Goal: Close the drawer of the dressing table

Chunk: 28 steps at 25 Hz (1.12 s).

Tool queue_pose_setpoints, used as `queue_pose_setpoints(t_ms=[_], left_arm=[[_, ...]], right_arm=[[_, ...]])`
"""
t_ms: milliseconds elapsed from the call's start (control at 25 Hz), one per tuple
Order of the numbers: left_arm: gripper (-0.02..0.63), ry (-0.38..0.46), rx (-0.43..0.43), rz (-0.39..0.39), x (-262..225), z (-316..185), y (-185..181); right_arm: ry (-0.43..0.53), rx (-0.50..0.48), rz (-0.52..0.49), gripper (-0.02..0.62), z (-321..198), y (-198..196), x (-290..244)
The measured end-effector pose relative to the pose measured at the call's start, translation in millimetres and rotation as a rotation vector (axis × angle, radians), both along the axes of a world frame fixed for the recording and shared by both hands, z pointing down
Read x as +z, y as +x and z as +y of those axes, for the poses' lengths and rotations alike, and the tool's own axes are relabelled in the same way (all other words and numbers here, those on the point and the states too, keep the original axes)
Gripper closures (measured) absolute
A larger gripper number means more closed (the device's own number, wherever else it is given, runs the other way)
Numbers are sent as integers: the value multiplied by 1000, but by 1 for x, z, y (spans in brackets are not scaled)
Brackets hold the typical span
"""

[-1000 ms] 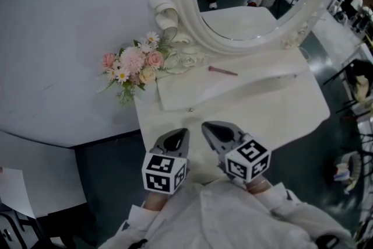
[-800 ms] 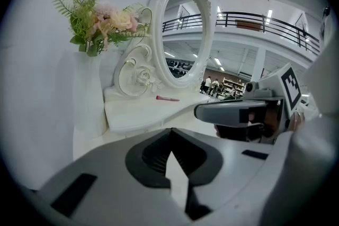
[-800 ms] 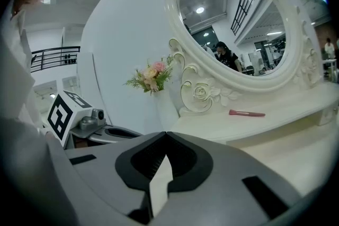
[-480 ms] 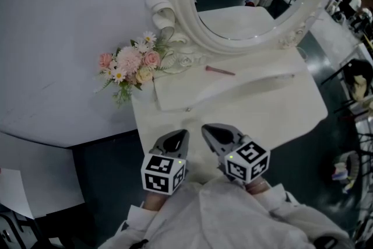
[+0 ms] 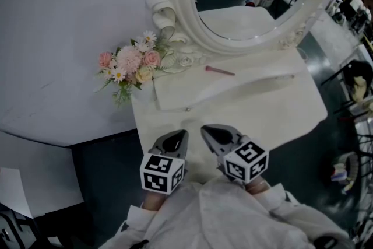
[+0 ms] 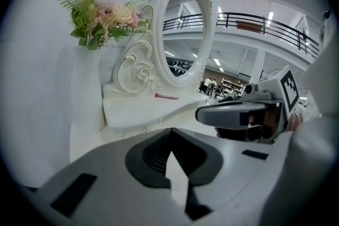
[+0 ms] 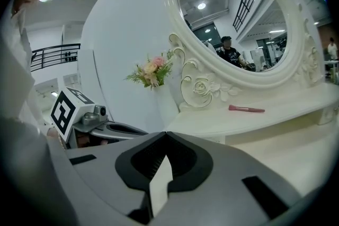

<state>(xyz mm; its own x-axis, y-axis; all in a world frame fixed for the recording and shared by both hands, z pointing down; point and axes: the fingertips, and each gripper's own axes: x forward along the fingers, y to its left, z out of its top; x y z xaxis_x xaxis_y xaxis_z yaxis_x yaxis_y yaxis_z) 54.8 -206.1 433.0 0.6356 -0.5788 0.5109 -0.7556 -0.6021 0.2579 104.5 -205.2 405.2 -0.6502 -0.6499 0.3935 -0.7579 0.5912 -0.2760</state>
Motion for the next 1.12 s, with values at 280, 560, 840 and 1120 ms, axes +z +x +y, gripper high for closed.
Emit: queue_pose_setpoints(t_ms=[280,560,840,1120], left_arm=[[600,-9,10,-1,2,2,3],[601,-8,43,-27,5,6,8],[601,-32,46,-4,8,7,9],[600,-56,64,3,12,10,10]], right_arm=[[6,-12,9,588,1,-1,-1],[1,-20,35,589,2,-1,4],[-7,-28,51,589,5,-3,9],[-28,-28,60,589,7,-4,17]])
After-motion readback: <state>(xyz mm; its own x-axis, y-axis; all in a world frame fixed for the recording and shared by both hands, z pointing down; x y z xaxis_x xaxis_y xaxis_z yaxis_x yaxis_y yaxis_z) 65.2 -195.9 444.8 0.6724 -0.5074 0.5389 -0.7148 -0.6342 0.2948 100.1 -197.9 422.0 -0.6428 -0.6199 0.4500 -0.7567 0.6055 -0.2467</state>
